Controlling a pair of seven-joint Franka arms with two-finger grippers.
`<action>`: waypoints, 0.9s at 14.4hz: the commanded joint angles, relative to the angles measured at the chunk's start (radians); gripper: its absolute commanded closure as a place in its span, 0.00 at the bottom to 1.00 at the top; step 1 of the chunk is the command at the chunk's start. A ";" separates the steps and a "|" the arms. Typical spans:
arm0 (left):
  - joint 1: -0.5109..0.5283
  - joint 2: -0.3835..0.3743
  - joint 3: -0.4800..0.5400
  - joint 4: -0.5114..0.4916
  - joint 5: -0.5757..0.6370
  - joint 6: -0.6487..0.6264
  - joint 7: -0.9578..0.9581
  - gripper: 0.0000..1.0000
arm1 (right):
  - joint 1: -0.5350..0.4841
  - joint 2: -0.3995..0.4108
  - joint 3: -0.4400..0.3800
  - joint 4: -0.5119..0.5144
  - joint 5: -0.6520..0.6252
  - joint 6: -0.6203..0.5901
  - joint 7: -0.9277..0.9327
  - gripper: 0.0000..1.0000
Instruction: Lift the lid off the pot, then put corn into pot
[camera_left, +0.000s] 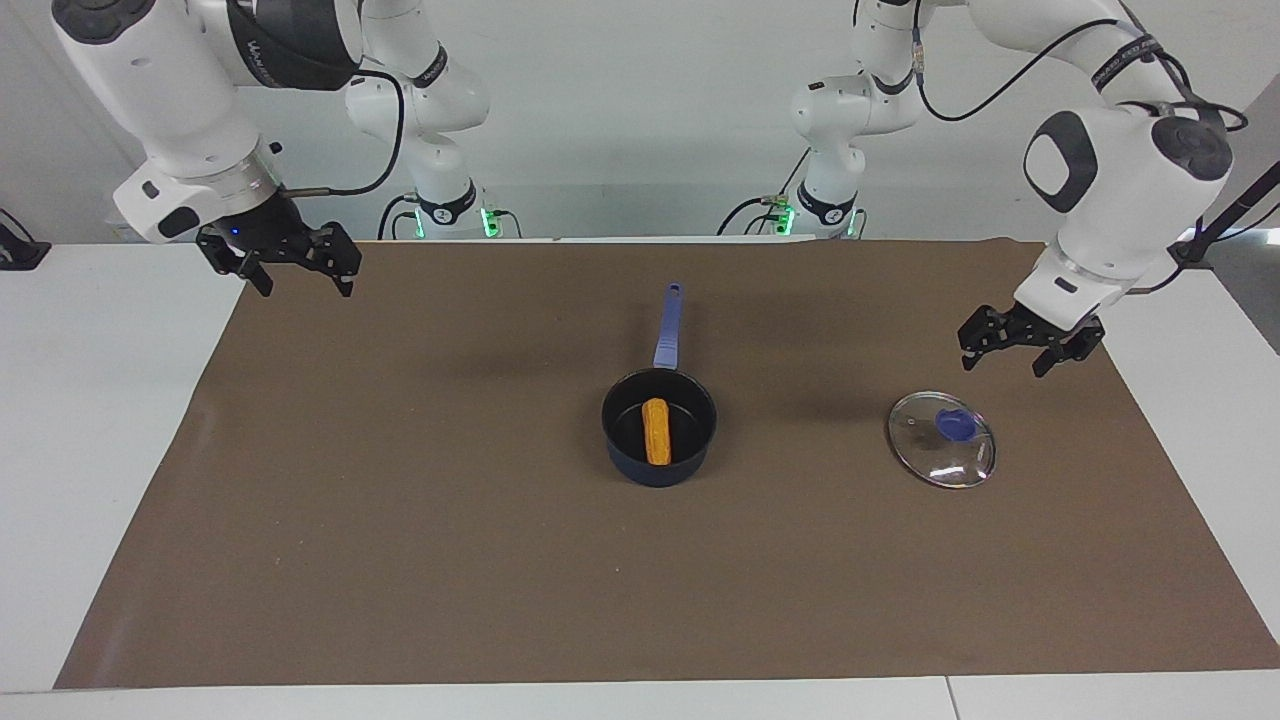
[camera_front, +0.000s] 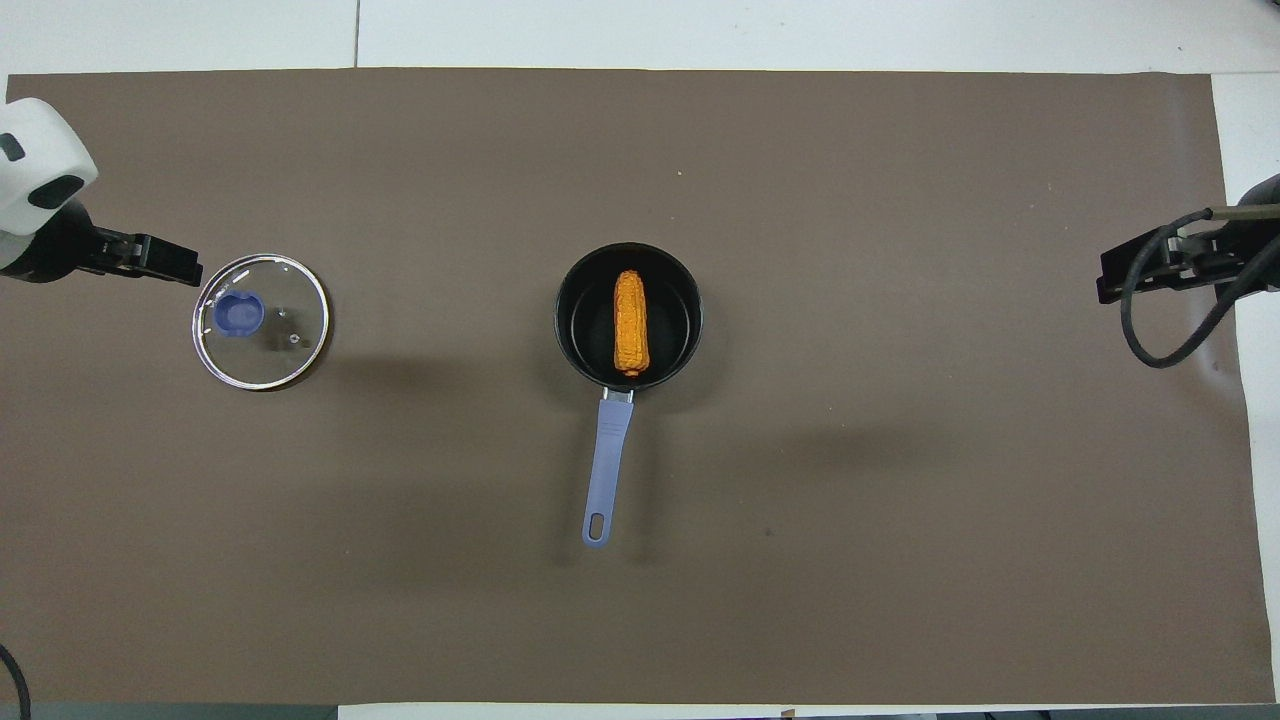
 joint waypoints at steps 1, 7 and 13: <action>-0.025 -0.085 0.001 -0.016 0.000 -0.084 -0.087 0.00 | -0.018 -0.053 0.008 -0.075 -0.015 0.041 -0.025 0.00; -0.089 -0.167 -0.001 -0.064 0.000 -0.194 -0.208 0.00 | -0.021 -0.065 0.005 -0.097 -0.017 0.031 -0.002 0.00; -0.101 -0.182 0.002 -0.064 -0.005 -0.182 -0.230 0.00 | -0.037 -0.047 0.006 -0.057 -0.037 0.073 -0.019 0.00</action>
